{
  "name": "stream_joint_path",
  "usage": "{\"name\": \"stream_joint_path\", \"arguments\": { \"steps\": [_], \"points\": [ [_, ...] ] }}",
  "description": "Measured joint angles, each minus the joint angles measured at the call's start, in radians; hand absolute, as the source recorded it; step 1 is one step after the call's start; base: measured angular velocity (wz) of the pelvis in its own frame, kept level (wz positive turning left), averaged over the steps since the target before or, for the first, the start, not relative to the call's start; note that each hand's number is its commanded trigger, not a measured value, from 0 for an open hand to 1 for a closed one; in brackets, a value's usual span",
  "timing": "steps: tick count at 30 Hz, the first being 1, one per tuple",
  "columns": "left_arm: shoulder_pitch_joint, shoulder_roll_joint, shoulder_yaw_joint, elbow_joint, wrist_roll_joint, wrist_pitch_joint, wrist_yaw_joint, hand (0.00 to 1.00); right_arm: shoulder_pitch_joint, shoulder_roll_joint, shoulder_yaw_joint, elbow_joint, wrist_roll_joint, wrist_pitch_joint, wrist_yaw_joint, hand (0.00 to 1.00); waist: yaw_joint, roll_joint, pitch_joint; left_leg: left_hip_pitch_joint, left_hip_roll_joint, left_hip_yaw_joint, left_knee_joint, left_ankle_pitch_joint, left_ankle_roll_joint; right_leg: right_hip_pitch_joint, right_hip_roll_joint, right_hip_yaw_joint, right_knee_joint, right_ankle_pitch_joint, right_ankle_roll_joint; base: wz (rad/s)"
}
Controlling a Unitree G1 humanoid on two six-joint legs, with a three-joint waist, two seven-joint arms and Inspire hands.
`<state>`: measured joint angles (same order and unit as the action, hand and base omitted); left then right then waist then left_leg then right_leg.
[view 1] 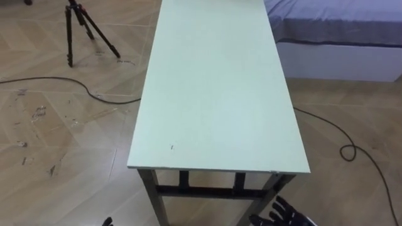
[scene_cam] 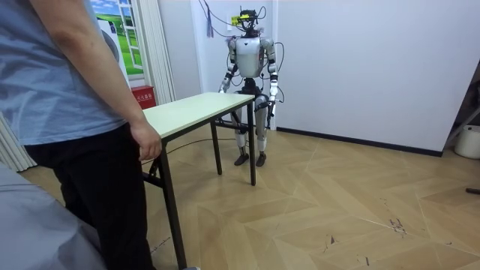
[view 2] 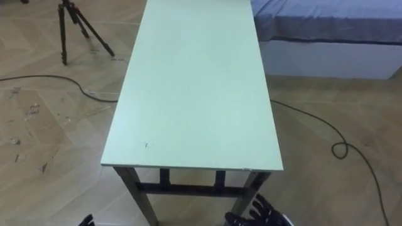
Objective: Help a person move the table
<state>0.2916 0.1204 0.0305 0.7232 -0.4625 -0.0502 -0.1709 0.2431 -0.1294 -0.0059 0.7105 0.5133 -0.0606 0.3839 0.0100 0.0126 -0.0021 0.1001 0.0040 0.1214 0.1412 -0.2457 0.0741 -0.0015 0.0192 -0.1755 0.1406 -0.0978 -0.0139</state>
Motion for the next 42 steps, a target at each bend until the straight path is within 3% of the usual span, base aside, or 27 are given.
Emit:
{"name": "stream_joint_path", "arguments": {
  "steps": [4,8,14,18,26,32,40,42],
  "points": [
    [0.034,-0.012,-0.027,-0.06,-0.071,0.008,-0.05,0.0,0.043,0.001,0.033,-0.088,0.075,0.032,0.053,0.0,0.003,-0.003,0.003,-0.002,-0.001,0.0,0.007,0.0,0.0,-0.005,-0.003,0.002,0.013,-0.003,0.0,0.0],
    [0.069,-0.007,-0.103,-0.176,-0.179,0.009,-0.101,0.0,0.056,-0.001,0.088,-0.183,0.134,0.043,0.103,0.0,0.01,-0.006,0.0047,-0.002,-0.001,0.0,0.007,-0.001,0.0,-0.007,-0.002,0.0,0.017,-0.004,0.0,0.0],
    [0.088,-0.006,-0.231,-0.277,-0.314,0.009,-0.126,0.0,0.056,0.001,0.181,-0.224,0.224,0.043,0.158,0.0,0.009,-0.015,0.0091,-0.002,0.0,-0.005,0.011,-0.003,-0.003,-0.006,-0.006,-0.016,0.031,-0.009,-0.007,0.02],
    [0.095,0.008,-0.273,-0.37,-0.334,0.009,-0.15,0.0,0.054,0.0,0.186,-0.233,0.233,0.045,0.165,0.0,0.004,-0.027,0.0089,-0.003,0.0,-0.005,0.019,-0.003,-0.003,-0.008,-0.006,-0.016,0.032,-0.01,-0.008,0.0],
    [0.084,0.043,-0.282,-0.445,-0.342,0.01,-0.168,0.0,0.049,0.0,0.187,-0.302,0.259,0.045,0.164,0.0,-0.019,-0.036,0.0081,-0.001,0.0,0.0,0.017,-0.003,-0.003,-0.009,-0.003,-0.001,0.031,-0.01,-0.008,-0.02],
    [0.052,0.048,-0.29,-0.447,-0.356,0.017,-0.167,0.0,0.041,0.001,0.191,-0.302,0.274,0.053,0.164,0.0,-0.037,-0.036,0.0092,0.0,0.001,0.002,0.014,-0.003,-0.003,-0.009,-0.003,0.001,0.031,-0.01,-0.008,0.0],
    [-0.018,0.053,-0.289,-0.447,-0.503,0.08,-0.167,0.0,0.015,-0.002,0.193,-0.299,0.352,0.107,0.161,0.0,-0.031,-0.028,0.0187,0.015,0.002,0.004,0.007,-0.003,-0.003,0.001,0.0,0.005,0.031,-0.01,-0.008,-0.01],
    [-0.031,0.053,-0.288,-0.426,-0.597,0.09,-0.166,0.0,0.007,-0.007,0.22,-0.299,0.431,0.109,0.152,0.0,-0.029,-0.027,0.02,0.018,0.003,0.011,0.006,-0.003,-0.003,0.001,0.002,0.011,0.03,-0.01,-0.008,-0.08]
  ]
}}
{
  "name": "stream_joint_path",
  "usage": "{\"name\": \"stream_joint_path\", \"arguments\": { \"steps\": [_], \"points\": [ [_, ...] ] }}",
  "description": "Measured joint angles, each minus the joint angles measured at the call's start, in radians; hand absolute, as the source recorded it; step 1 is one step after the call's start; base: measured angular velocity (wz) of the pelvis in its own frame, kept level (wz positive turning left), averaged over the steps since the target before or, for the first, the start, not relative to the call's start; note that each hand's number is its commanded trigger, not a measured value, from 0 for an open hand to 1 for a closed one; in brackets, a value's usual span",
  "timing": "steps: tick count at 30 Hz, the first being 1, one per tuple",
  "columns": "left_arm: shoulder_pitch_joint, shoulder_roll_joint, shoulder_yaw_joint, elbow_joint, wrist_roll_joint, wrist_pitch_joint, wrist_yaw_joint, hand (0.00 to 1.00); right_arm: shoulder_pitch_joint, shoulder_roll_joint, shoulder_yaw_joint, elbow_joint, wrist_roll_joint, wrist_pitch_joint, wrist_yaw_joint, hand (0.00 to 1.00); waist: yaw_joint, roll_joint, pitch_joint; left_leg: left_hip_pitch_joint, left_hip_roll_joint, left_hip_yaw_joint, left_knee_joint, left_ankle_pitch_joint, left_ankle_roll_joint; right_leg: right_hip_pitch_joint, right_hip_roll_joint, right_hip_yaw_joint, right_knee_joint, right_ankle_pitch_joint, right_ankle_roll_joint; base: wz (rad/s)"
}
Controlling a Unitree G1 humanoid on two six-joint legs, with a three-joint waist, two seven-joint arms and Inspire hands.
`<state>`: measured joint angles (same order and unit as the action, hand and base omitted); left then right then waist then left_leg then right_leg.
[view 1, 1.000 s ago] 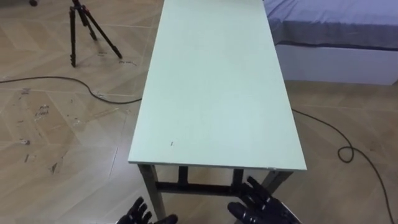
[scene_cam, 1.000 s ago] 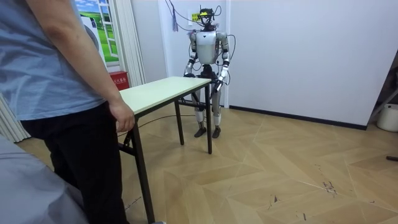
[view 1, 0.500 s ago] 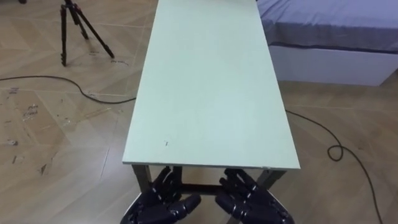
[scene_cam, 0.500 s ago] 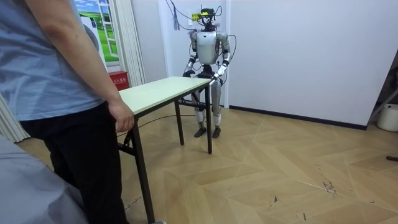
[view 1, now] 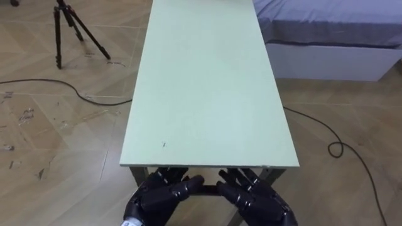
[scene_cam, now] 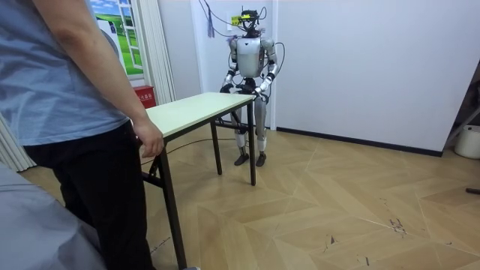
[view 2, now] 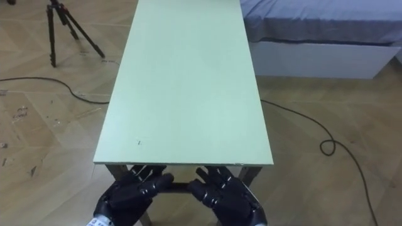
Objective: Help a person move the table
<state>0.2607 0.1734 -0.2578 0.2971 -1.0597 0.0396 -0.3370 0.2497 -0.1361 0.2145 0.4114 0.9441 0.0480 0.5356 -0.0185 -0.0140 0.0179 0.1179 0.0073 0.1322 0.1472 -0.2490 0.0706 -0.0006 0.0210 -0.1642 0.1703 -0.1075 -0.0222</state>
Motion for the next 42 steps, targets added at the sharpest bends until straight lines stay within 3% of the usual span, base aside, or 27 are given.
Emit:
{"name": "stream_joint_path", "arguments": {
  "steps": [7,12,22,27,29,38,42],
  "points": [
    [-0.027,0.003,0.031,0.076,-0.152,0.006,0.018,0.0,-0.006,-0.01,0.003,0.002,0.149,0.009,-0.048,0.0,0.007,0.011,0.0065,0.014,0.0,0.004,0.0,0.0,0.0,0.01,0.0,0.001,-0.001,0.0,0.0,0.0],
    [-0.051,-0.002,0.031,0.109,-0.248,0.036,0.024,0.0,-0.008,-0.021,-0.003,0.005,0.205,0.016,-0.089,0.0,0.023,0.019,0.0033,0.018,0.0,0.009,0.005,0.0,0.0,0.013,0.001,0.015,0.0,0.0,0.0,-0.05],
    [-0.092,-0.007,0.045,0.156,-0.285,0.066,0.055,0.0,-0.016,-0.028,-0.002,0.005,0.397,0.019,-0.132,0.0,0.028,0.032,0.0,0.035,0.001,0.02,0.003,-0.001,-0.002,0.021,0.003,0.024,0.019,0.0,-0.001,-0.03],
    [-0.092,-0.018,0.045,0.156,-0.312,0.072,0.081,0.0,-0.019,-0.024,-0.002,0.005,0.504,0.02,-0.145,0.0,0.029,0.046,-0.0071,0.036,0.001,0.021,0.003,-0.001,-0.002,0.021,0.003,0.024,0.018,0.0,-0.001,0.0],
    [-0.091,-0.023,0.045,0.156,-0.313,0.078,0.091,0.0,-0.02,-0.021,-0.003,0.005,0.513,0.02,-0.155,0.0,0.029,0.052,-0.0102,0.043,0.001,0.021,0.003,-0.001,-0.002,0.025,0.004,0.023,0.017,0.0,-0.001,0.0],
    [-0.089,-0.028,0.058,0.156,-0.313,0.094,0.094,0.0,-0.024,-0.012,-0.032,0.002,0.514,0.054,-0.176,0.0,0.027,0.057,-0.0097,0.052,0.001,0.02,0.002,-0.001,-0.002,0.037,0.004,0.023,0.016,0.0,-0.001,0.0],
    [-0.088,-0.054,0.079,0.143,-0.313,0.099,0.109,0.0,-0.025,-0.008,-0.042,-0.014,0.512,0.062,-0.189,0.0,0.028,0.059,-0.0095,0.051,0.001,0.018,0.003,-0.001,-0.002,0.036,0.002,0.021,0.018,0.0,-0.001,0.0]
  ]
}}
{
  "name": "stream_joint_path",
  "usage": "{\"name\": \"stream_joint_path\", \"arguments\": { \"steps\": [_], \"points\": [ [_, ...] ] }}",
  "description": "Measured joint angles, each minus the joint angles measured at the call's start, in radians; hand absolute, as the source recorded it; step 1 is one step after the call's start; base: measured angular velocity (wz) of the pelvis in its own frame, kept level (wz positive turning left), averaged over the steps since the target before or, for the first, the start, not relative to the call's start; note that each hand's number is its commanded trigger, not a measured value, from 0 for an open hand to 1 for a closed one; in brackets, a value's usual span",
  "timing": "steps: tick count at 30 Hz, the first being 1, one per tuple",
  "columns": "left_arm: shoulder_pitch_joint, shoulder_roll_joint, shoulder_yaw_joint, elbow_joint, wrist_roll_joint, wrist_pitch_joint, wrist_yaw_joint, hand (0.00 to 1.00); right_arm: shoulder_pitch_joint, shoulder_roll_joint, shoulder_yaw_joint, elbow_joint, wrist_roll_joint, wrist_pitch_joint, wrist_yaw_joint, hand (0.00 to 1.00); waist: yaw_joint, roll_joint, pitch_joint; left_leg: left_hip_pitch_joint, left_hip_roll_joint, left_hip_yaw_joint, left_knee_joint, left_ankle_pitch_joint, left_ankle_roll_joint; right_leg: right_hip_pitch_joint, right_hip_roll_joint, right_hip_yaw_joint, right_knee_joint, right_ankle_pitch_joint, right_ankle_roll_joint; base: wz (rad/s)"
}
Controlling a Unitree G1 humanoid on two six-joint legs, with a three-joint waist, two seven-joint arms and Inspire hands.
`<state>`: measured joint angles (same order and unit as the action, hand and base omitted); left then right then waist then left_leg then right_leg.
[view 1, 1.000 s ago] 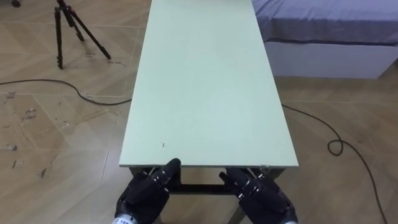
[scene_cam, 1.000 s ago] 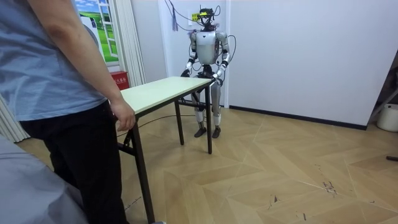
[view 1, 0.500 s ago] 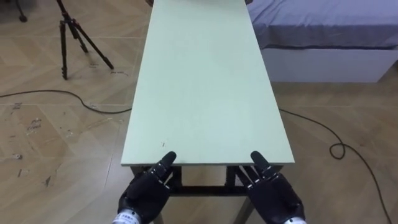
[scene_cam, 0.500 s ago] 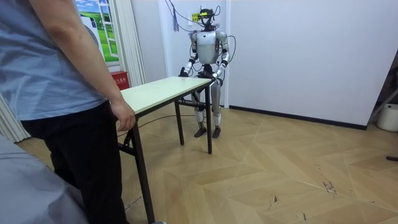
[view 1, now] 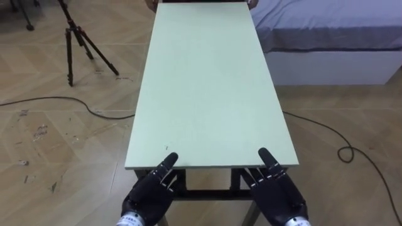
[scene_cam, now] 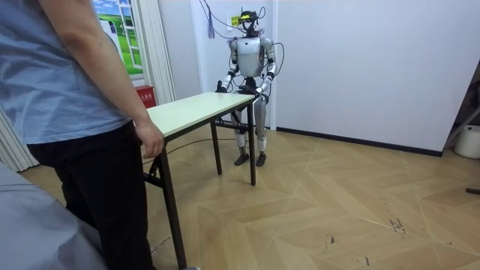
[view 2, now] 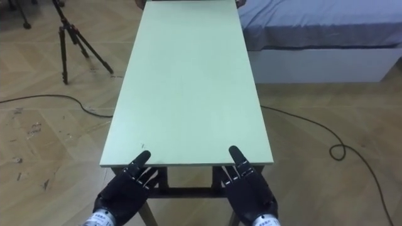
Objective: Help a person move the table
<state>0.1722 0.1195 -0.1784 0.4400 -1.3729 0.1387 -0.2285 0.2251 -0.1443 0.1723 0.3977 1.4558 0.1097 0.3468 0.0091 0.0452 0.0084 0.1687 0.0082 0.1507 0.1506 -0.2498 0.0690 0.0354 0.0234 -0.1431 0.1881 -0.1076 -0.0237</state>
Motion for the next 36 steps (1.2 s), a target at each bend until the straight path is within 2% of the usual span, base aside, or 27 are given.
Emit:
{"name": "stream_joint_path", "arguments": {
  "steps": [3,9,13,21,26,27,28,29,34,36],
  "points": [
    [0.0,-0.017,0.016,-0.008,0.0,0.0,0.009,0.0,0.0,0.002,0.0,-0.011,0.0,-0.002,-0.01,0.0,0.001,0.001,0.0023,-0.001,0.0,0.0,0.0,0.0,0.0,-0.001,0.0,0.0,0.001,0.0,0.0,0.0],
    [0.0,-0.021,0.017,-0.045,-0.011,-0.002,0.043,0.0,-0.012,0.003,0.003,-0.012,0.0,-0.007,-0.017,0.0,0.001,-0.002,0.0107,-0.009,0.0,-0.001,0.001,0.0,0.0,-0.009,0.0,-0.004,0.001,0.0,0.0,0.0],
    [-0.001,-0.021,0.017,-0.059,-0.017,-0.004,0.043,0.0,-0.015,0.003,0.003,-0.02,0.002,-0.008,-0.024,0.0,0.001,-0.003,0.0112,-0.019,0.0,-0.001,0.003,0.0,0.0,-0.018,-0.001,-0.01,0.001,0.001,-0.002,0.0],
    [-0.001,-0.032,0.019,-0.08,-0.128,0.001,0.062,0.0,-0.027,0.02,0.001,-0.032,0.04,-0.008,-0.065,0.0,0.002,-0.008,0.01,-0.019,0.0,-0.001,0.002,0.0,0.0,-0.02,-0.002,-0.007,0.002,0.001,-0.002,0.0],
    [-0.001,-0.033,0.019,-0.087,-0.131,0.001,0.077,0.0,-0.027,0.021,0.002,-0.044,0.039,-0.008,-0.1,0.0,0.003,-0.011,0.0079,-0.016,0.0,-0.001,0.002,0.0,0.0,-0.016,-0.001,-0.006,0.001,0.001,-0.002,0.0],
    [-0.002,-0.033,0.019,-0.089,-0.131,0.001,0.084,0.28,-0.027,0.022,0.003,-0.044,0.039,-0.008,-0.104,0.4,0.004,-0.012,0.0068,-0.016,0.0,-0.001,0.002,0.0,0.0,-0.016,-0.001,-0.005,0.001,0.001,-0.002,0.0],
    [-0.003,-0.034,0.019,-0.09,-0.131,0.001,0.087,0.93,-0.027,0.023,0.003,-0.044,0.039,-0.009,-0.105,1.0,0.005,-0.012,0.0065,-0.015,0.0,-0.001,0.002,0.0,0.0,-0.016,-0.001,-0.005,0.001,0.001,-0.002,0.0],
    [-0.003,-0.034,0.019,-0.094,-0.131,0.001,0.095,1.0,-0.027,0.023,0.002,-0.044,0.039,-0.01,-0.105,1.0,0.006,-0.012,0.0065,-0.015,-0.001,0.0,0.003,0.0,0.0,-0.016,-0.001,-0.004,0.001,0.001,-0.002,0.0],
    [-0.003,-0.035,0.019,-0.115,-0.129,0.001,0.127,1.0,-0.027,0.023,0.002,-0.044,0.039,-0.011,-0.106,1.0,0.009,-0.013,0.0065,-0.016,-0.001,0.0,0.002,0.0,0.0,-0.016,-0.001,-0.004,0.001,0.001,-0.002,0.0],
    [-0.002,-0.042,0.018,-0.126,-0.127,0.002,0.137,1.0,-0.027,0.023,0.001,-0.044,0.039,-0.011,-0.154,1.0,0.02,-0.013,0.0067,-0.017,-0.001,0.0,0.002,0.0,0.0,-0.018,-0.001,-0.005,0.002,0.001,-0.002,0.0]
  ]
}}
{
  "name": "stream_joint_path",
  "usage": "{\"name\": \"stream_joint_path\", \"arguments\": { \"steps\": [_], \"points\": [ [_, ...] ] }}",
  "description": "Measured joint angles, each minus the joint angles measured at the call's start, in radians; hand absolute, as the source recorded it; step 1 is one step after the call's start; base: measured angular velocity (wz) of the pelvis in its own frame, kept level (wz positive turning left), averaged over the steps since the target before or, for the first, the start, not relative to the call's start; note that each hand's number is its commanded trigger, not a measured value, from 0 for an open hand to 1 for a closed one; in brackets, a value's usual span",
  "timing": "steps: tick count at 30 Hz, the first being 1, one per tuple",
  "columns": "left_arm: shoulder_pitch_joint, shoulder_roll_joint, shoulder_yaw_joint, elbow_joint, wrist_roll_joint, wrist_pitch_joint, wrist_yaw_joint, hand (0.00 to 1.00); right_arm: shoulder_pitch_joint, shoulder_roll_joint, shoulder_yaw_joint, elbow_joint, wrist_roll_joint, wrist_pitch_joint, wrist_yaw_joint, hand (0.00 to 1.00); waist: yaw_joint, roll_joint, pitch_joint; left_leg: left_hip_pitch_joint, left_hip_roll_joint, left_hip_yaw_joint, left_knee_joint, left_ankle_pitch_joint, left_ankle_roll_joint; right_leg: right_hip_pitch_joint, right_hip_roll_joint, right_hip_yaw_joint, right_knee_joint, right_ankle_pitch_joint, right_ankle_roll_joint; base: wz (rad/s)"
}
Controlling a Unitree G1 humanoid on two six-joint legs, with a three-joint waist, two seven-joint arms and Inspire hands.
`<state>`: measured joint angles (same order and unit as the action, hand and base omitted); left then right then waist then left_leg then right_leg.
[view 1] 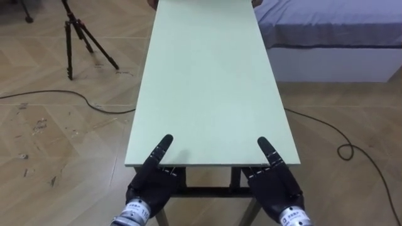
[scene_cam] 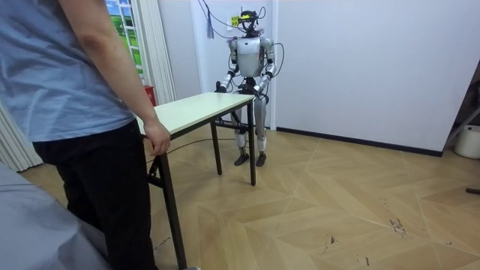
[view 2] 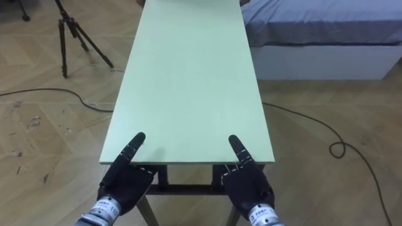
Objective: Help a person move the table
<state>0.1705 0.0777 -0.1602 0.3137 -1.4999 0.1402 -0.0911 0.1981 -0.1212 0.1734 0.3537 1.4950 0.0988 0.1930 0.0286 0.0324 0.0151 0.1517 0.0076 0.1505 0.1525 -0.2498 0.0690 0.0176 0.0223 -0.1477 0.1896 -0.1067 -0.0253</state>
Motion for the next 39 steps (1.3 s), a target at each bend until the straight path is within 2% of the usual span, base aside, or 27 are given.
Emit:
{"name": "stream_joint_path", "arguments": {
  "steps": [5,10,14,22,29,36,39],
  "points": [
    [0.001,-0.018,0.0,-0.005,0.028,0.0,0.056,1.0,-0.001,0.01,0.0,0.002,-0.002,-0.001,-0.093,1.0,0.014,0.0,0.0008,-0.009,0.001,-0.004,0.0,0.0,0.0,-0.012,0.0,-0.004,-0.002,0.0,0.0,0.01],
    [0.004,-0.02,0.001,0.005,0.078,0.001,0.065,1.0,-0.001,0.015,0.001,0.002,-0.018,-0.009,-0.097,1.0,0.011,-0.008,0.0057,-0.012,0.0,-0.004,0.01,0.001,0.0,-0.013,-0.001,-0.005,-0.002,0.0,0.0,-0.03],
    [0.005,-0.023,0.002,0.005,0.14,-0.002,0.07,1.0,-0.001,0.018,0.002,0.002,-0.026,-0.011,-0.106,1.0,0.012,-0.011,0.0052,-0.012,-0.003,-0.001,0.01,0.001,0.0,-0.012,-0.003,-0.007,-0.004,0.0,0.0,0.0],
    [0.007,-0.028,0.008,0.005,0.196,-0.011,0.072,1.0,-0.001,0.026,0.004,0.001,-0.042,-0.015,-0.107,1.0,0.023,-0.009,0.0056,-0.018,-0.001,0.0,0.009,0.001,0.0,-0.017,-0.002,-0.018,-0.004,-0.001,0.0,0.0],
    [0.01,-0.03,0.009,0.001,0.206,-0.018,0.05,1.0,0.001,0.025,0.004,-0.018,-0.048,-0.025,-0.105,1.0,0.029,-0.007,0.0046,-0.017,-0.001,-0.001,0.01,0.0,0.0,-0.017,-0.002,-0.018,0.011,0.0,-0.002,0.0],
    [0.011,-0.032,0.009,0.0,0.218,-0.032,0.025,1.0,0.001,0.023,0.007,-0.048,-0.07,-0.036,-0.101,1.0,0.031,0.004,-0.0017,-0.017,-0.002,-0.001,0.012,0.0,0.0,-0.015,-0.003,-0.018,0.016,0.002,-0.004,0.0],
    [0.015,-0.033,0.009,0.0,0.217,-0.034,0.014,1.0,0.001,0.023,0.007,-0.052,-0.077,-0.037,-0.096,1.0,0.031,0.008,-0.0019,-0.018,-0.002,0.0,0.012,0.0,0.0,-0.017,-0.003,-0.017,0.016,0.002,-0.004,0.0]
  ]
}}
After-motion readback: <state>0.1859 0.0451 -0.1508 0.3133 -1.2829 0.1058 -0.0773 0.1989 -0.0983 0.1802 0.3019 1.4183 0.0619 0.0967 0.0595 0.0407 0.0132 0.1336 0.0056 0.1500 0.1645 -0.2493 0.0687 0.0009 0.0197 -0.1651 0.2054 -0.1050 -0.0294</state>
